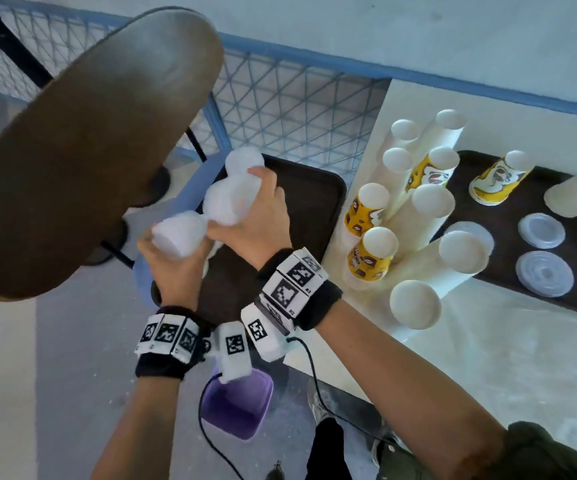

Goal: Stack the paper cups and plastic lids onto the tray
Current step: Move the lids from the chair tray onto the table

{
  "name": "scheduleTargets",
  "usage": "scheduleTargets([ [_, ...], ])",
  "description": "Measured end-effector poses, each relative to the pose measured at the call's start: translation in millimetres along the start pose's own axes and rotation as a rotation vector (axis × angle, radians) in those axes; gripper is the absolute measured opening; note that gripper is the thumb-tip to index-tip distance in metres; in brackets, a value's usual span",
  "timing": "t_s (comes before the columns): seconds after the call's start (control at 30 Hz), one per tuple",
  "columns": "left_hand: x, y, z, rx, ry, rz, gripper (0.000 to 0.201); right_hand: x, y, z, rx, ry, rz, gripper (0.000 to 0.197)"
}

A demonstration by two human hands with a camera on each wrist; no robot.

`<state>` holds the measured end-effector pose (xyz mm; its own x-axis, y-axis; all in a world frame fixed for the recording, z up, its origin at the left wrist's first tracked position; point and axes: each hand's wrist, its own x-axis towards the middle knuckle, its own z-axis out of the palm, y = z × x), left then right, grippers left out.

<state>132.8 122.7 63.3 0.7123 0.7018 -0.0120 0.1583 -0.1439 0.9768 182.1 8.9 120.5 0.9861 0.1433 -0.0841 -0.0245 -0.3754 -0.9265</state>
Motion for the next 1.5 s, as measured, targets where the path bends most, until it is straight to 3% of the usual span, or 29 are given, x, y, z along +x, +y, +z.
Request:
scheduleTargets([
  [0.13,-8.8,74.5,19.8,-0.247,-0.183,0.212,0.069,-26.3,-57.8,-81.6,0.146,0.142,-0.223,0.089],
  [0.23,-24.3,115.3,52.7,-0.288,-0.375,0.262,0.077,-52.3,-64.5,-155.5,0.159,0.246,-0.339,0.088],
  [0.3,-50.9,146.2,82.7,-0.305,-0.469,0.287,0.078,-67.3,-49.8,-206.2,0.105,0.302,-0.352,0.086],
  [0.37,-92.9,172.1,120.3,-0.209,-0.517,0.401,0.055,-81.8,-22.9,-256.6,0.007,0.377,-0.316,0.085],
  [0.47,-159.7,185.4,173.5,-0.194,-0.649,0.615,0.067,-105.8,32.9,-324.7,-0.153,0.477,-0.217,0.084],
  [0.57,-217.7,170.9,224.0,-0.125,-0.807,0.661,0.073,-135.9,101.1,-379.0,-0.313,0.528,-0.103,0.085],
  [0.7,-299.8,124.2,277.2,0.003,-1.013,0.621,0.079,-188.9,196.0,-431.3,-0.385,0.538,0.185,0.086],
  [0.87,-379.6,48.7,326.1,0.249,-1.260,0.536,0.085,-248.1,302.1,-467.0,-0.397,0.475,0.557,0.087],
  [1.03,-438.6,1.0,370.7,0.572,-1.468,0.496,0.088,-273.6,366.8,-494.0,-0.415,0.480,0.735,0.086],
  [1.27,-491.1,-16.0,427.2,0.763,-1.453,0.636,0.083,-266.8,399.2,-526.0,-0.466,0.486,0.743,0.083],
  [1.5,-506.7,-28.6,433.8,0.989,-1.395,0.825,0.086,-267.3,409.1,-520.1,-0.496,0.429,0.800,0.090],
])
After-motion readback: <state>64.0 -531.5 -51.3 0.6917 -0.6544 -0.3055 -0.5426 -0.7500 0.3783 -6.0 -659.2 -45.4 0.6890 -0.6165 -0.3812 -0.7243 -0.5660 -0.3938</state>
